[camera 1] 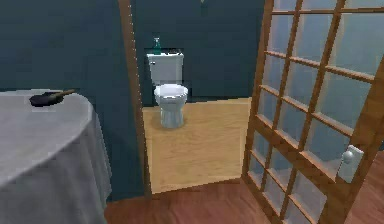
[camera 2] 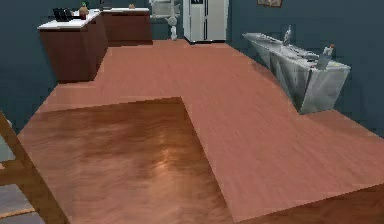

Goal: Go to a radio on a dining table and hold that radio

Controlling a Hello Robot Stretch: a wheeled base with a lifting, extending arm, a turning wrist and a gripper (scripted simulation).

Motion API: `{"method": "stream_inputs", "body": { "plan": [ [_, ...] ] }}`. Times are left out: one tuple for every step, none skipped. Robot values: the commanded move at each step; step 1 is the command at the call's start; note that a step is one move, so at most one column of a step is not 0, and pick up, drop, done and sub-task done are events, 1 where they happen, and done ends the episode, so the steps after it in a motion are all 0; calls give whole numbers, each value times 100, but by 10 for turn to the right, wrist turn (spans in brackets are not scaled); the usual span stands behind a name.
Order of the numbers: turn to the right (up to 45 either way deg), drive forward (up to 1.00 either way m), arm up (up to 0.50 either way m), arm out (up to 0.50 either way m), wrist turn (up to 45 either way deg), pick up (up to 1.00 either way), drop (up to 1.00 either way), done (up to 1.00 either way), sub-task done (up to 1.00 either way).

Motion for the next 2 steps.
{"method": "stream_inputs", "body": {
  "plan": [
    [0,10,0,0,0,0,0,0,0],
    [-450,0,0,0,0,0,0,0,0]
  ]
}}
